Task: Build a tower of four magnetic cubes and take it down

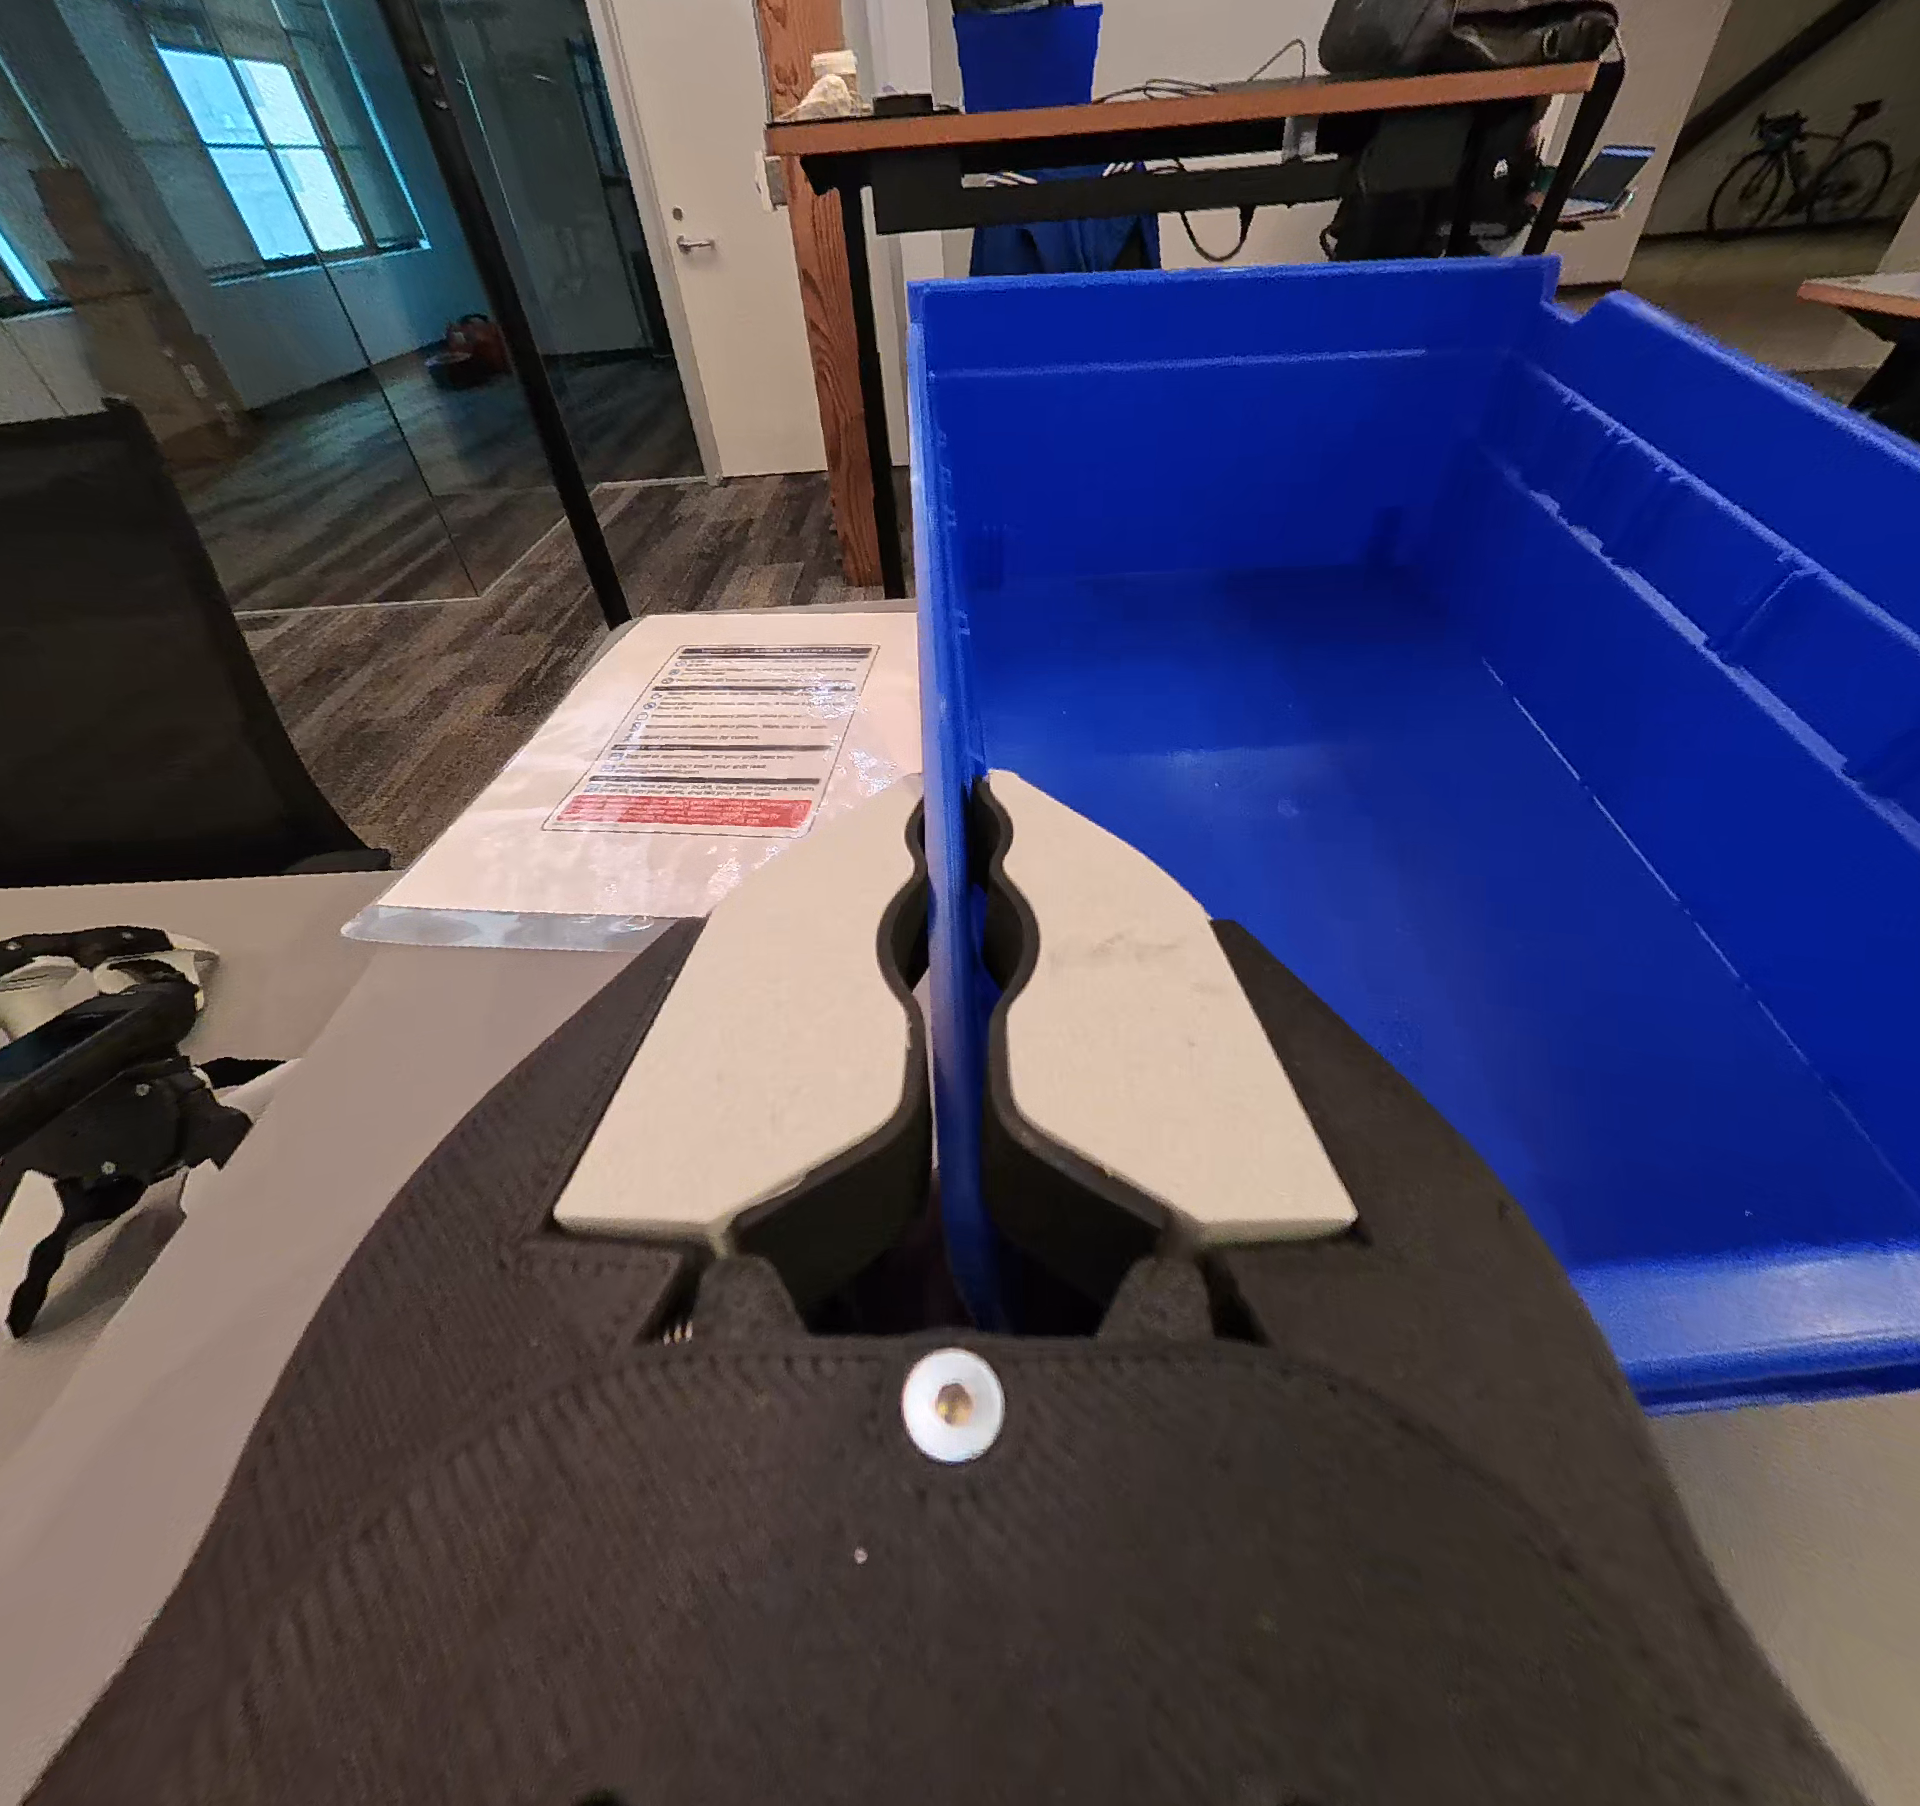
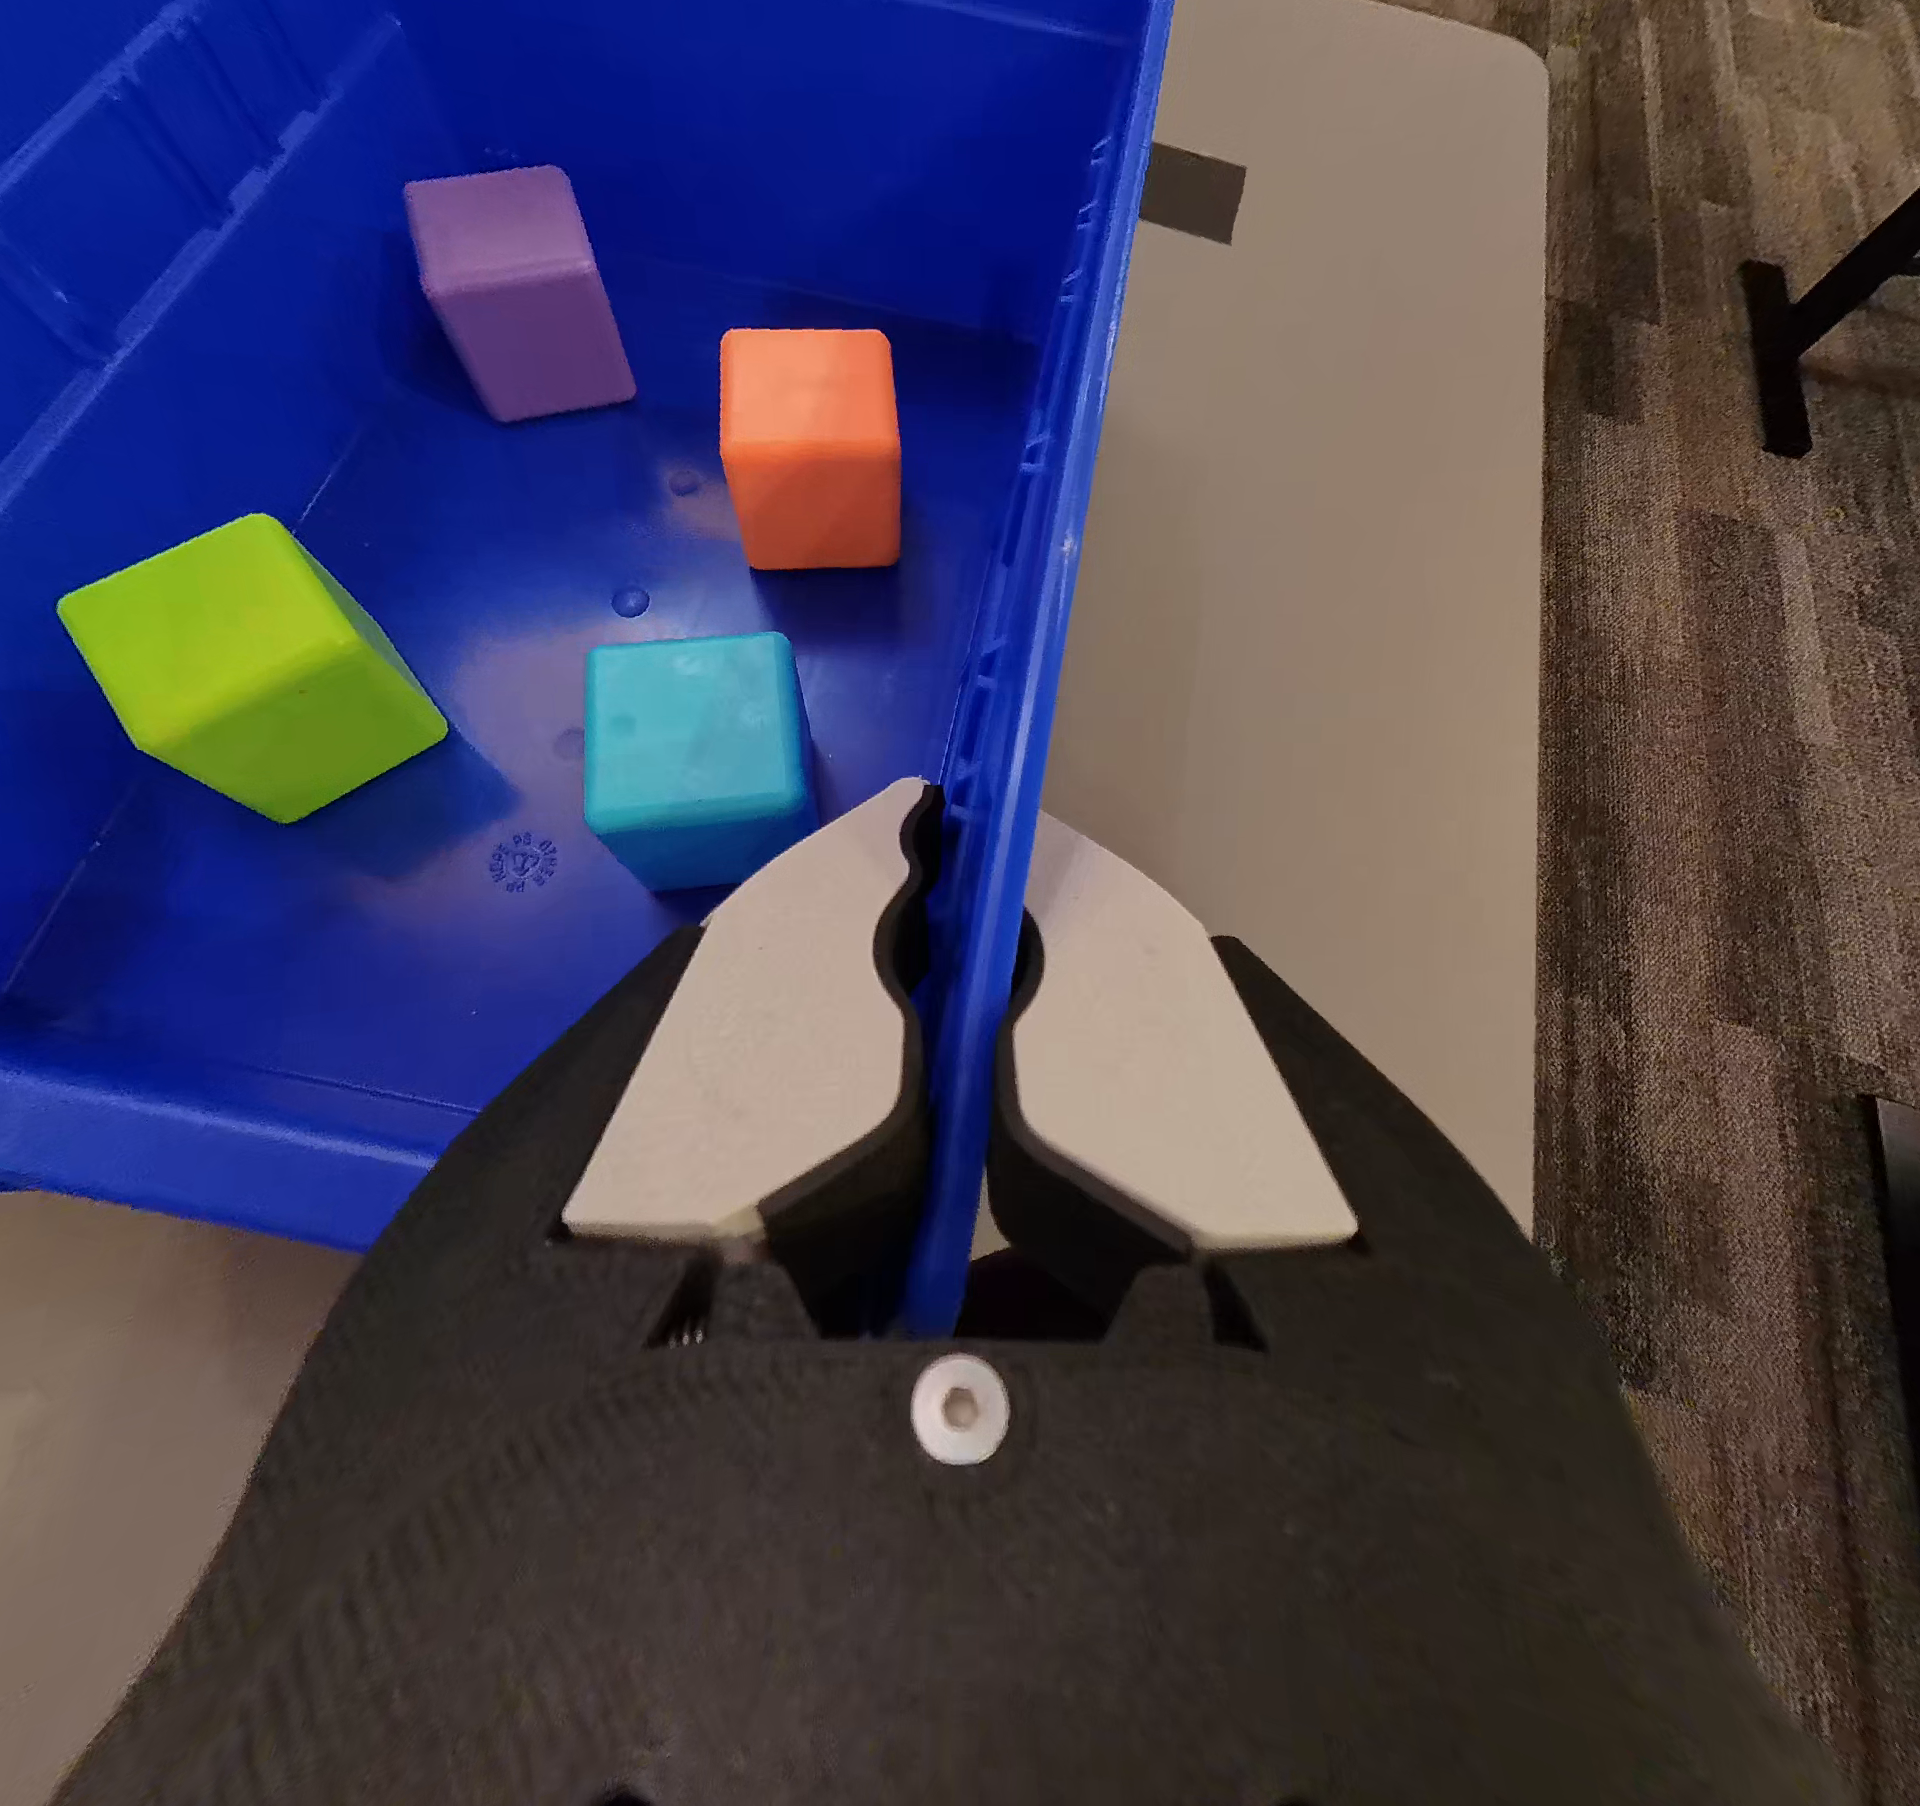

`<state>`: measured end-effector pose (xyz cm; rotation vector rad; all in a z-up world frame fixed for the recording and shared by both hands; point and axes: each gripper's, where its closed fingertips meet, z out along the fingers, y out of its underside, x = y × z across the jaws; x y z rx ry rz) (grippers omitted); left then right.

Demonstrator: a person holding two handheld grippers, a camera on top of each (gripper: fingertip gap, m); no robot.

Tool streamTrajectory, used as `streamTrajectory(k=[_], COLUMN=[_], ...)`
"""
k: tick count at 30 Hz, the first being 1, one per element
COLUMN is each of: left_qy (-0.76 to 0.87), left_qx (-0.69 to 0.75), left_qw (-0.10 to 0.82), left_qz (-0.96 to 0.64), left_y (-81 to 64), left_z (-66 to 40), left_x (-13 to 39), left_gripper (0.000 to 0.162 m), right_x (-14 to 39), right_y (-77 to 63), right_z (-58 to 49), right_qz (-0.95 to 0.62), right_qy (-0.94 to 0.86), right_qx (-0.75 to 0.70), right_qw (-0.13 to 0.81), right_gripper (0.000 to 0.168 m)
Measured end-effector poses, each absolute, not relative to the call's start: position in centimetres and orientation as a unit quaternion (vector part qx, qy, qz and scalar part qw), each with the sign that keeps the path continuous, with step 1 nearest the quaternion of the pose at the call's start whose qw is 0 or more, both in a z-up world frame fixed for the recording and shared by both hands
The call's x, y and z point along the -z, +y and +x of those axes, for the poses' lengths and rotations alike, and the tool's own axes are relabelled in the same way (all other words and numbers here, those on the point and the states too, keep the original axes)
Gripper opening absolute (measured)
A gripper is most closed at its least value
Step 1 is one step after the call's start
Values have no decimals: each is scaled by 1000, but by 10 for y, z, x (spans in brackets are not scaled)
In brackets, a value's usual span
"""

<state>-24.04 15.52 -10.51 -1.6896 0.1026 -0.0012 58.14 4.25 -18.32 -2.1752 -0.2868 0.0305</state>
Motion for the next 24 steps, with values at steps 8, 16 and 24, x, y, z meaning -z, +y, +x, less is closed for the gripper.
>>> streamTrajectory(k=[8, 16, 24], left_qy=[24, 16, 9], left_qx=[8, 11, 12], left_qw=[677, 686, 696], left_qz=[-735, -727, -718], left_y=[148, 143, 138], left_z=[-251, -255, -258], left_x=[95, 89, 82], left_gripper=[4, 4, 4], right_x=[183, 183, 183], right_y=[5, -25, -48], right_z=[567, 549, 526], right_qz=[-880, -876, -871], right_qy=[-130, -145, -170], right_qx=[-20, -30, -46], right_qw=[457, 459, 459], right_gripper=[7, 7, 7])
